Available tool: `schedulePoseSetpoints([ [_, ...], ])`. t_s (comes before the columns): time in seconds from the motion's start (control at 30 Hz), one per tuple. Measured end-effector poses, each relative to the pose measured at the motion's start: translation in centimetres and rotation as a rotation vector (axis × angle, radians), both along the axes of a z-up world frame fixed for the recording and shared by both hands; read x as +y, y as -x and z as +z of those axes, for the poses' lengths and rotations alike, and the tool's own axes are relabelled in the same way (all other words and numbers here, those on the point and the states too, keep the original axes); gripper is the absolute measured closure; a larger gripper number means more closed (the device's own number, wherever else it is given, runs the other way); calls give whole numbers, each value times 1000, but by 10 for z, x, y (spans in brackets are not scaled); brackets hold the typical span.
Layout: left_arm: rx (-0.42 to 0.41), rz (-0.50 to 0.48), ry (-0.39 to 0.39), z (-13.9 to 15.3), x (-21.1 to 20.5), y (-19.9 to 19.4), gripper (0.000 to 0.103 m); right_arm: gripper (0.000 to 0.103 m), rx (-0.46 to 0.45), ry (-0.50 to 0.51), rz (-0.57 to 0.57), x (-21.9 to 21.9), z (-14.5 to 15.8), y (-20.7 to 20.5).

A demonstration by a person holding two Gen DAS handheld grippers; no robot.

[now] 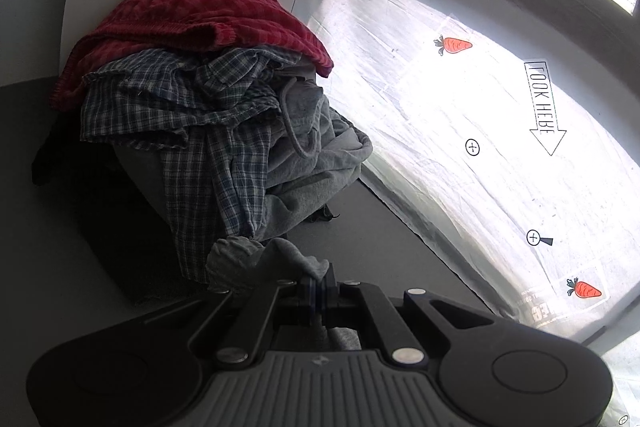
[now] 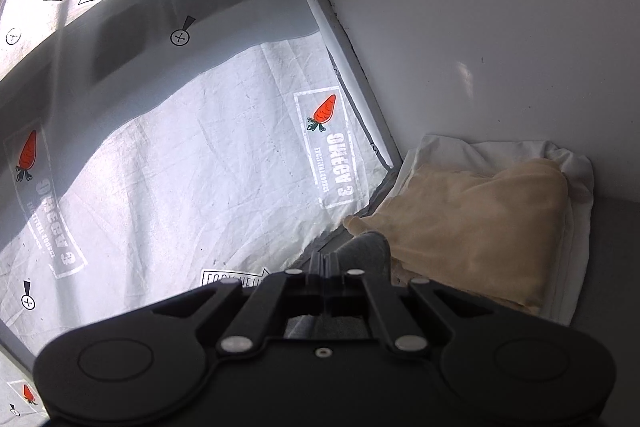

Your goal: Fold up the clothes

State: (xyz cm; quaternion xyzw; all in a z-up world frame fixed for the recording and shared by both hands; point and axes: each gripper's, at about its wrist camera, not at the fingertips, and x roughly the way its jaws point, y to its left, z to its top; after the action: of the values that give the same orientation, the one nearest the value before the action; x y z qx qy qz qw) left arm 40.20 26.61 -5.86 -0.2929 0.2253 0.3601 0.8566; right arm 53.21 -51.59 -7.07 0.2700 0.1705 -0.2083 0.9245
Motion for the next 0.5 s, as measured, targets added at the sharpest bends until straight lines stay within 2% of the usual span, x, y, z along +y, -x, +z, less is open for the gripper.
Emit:
schedulePoseSetpoints([
  [0.3, 48, -7, -24, -8, 9, -54, 101, 103, 29, 67, 15, 8, -4, -83],
  [0.5, 73, -26, -30, -28, 10, -96, 101, 103, 102, 115, 43, 13, -18, -150],
])
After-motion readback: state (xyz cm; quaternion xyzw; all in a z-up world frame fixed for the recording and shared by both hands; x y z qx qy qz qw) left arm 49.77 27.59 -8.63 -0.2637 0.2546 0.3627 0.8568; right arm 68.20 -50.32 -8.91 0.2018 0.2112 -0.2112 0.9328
